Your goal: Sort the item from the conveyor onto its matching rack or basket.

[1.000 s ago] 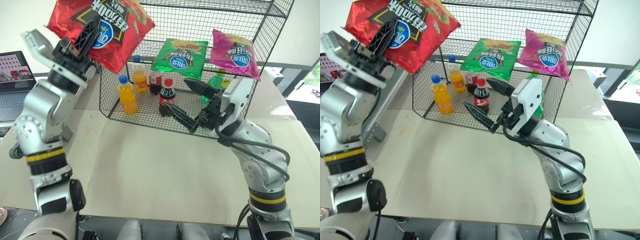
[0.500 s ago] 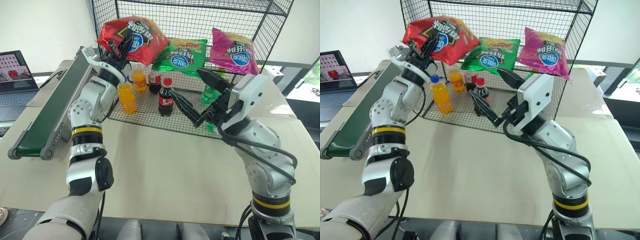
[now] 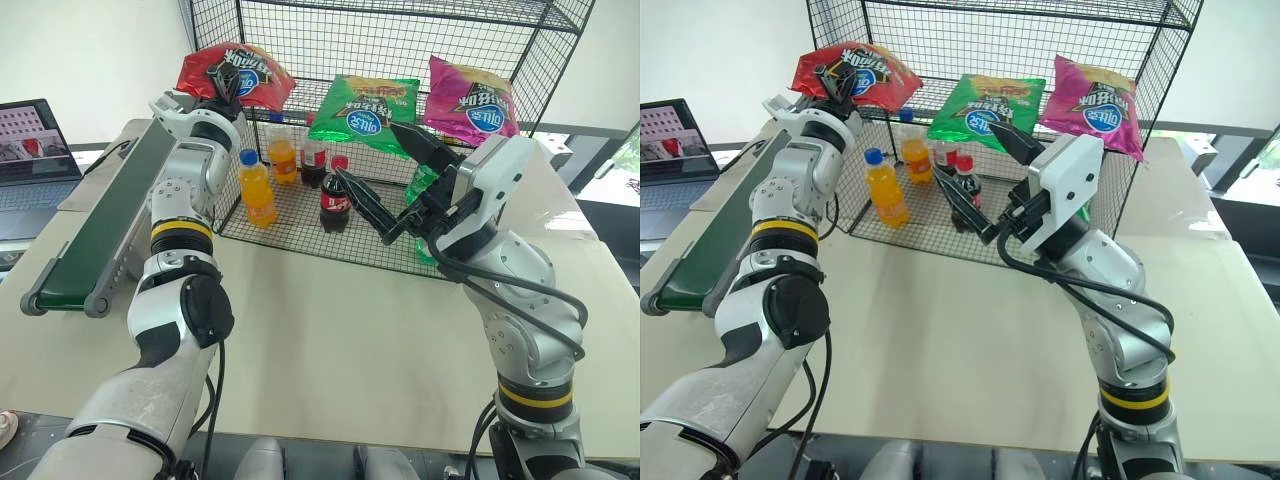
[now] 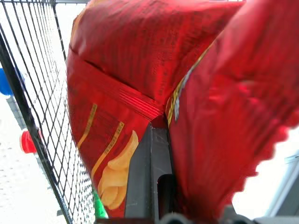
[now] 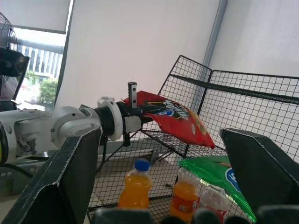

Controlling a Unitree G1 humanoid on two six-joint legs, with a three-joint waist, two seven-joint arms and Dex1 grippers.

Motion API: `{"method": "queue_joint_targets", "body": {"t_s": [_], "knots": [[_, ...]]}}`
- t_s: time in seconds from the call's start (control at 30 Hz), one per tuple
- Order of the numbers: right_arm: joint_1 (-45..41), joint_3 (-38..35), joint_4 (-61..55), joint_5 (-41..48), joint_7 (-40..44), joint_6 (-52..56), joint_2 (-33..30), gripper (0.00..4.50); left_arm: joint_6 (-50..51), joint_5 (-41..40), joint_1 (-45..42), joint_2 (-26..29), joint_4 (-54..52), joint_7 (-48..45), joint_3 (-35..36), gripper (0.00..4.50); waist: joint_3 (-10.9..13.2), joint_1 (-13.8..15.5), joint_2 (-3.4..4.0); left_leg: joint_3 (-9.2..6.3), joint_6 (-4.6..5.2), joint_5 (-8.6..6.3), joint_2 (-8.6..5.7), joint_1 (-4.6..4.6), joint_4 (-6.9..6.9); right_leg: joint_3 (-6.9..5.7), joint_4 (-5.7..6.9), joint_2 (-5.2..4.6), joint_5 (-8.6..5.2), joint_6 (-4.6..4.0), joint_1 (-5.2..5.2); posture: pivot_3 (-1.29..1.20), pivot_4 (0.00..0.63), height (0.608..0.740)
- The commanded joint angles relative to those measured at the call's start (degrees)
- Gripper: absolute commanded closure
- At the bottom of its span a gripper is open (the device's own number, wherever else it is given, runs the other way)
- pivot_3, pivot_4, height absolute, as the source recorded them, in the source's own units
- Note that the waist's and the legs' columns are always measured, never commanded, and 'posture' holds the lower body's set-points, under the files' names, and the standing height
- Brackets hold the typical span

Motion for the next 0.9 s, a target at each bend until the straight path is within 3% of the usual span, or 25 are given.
{"method": "queue_joint_targets", "body": {"t_s": [0.03,0.13,0.3,0.37,0.53,0.9], "knots": [[-1.1,-0.4,-1.2,-0.1,0.0,-1.5,0.1,0.0,-0.3,2.3,-3.2,0.9,1.4,-1.2,1.8,3.91,0.0,0.0,0.0,0.0,0.0,0.0,0.0,0.01,0.0,0.0,0.02,0.0,0.0,0.0,0.0,0.0,0.15,0.74],[-1.2,-0.3,-1.1,-0.1,-0.1,-1.3,0.1,0.0,-0.2,3.1,-3.8,0.8,2.3,-1.3,3.5,2.88,0.0,0.0,0.0,0.0,0.0,0.0,0.0,0.02,0.0,0.0,0.05,0.0,0.0,0.0,0.0,0.0,0.15,0.74],[-0.8,-0.3,-1.2,-0.2,-0.2,-1.3,0.2,0.0,1.2,3.8,-2.9,0.7,0.6,-0.4,5.8,0.56,0.0,0.0,0.0,0.0,0.0,0.0,0.0,0.02,0.0,-0.01,0.1,0.0,0.0,0.0,-0.01,0.0,0.15,0.74],[-0.7,-0.3,-1.1,-0.1,-0.2,-1.3,0.3,0.0,2.0,4.3,-2.4,0.6,-0.4,-0.2,6.0,0.04,0.0,0.0,0.0,0.0,0.0,0.0,0.0,0.02,0.01,-0.01,0.11,0.0,0.0,0.0,-0.01,0.0,0.15,0.74],[-0.8,-0.1,-0.5,-0.1,0.2,-1.5,0.5,0.0,2.2,5.5,-1.8,0.2,-2.4,1.4,6.7,0.04,0.0,0.0,0.0,-0.01,-0.01,0.01,0.0,0.03,0.02,-0.01,0.14,-0.01,0.0,0.0,-0.01,0.0,0.15,0.74],[-0.1,0.2,-0.6,0.1,0.0,-1.4,0.6,0.0,7.0,3.7,5.4,-4.6,-18.7,8.4,6.3,0.04,0.0,0.0,0.0,-0.02,-0.03,0.02,0.0,0.03,0.05,0.0,0.21,-0.03,0.01,0.0,-0.01,0.0,0.15,0.74]]}}
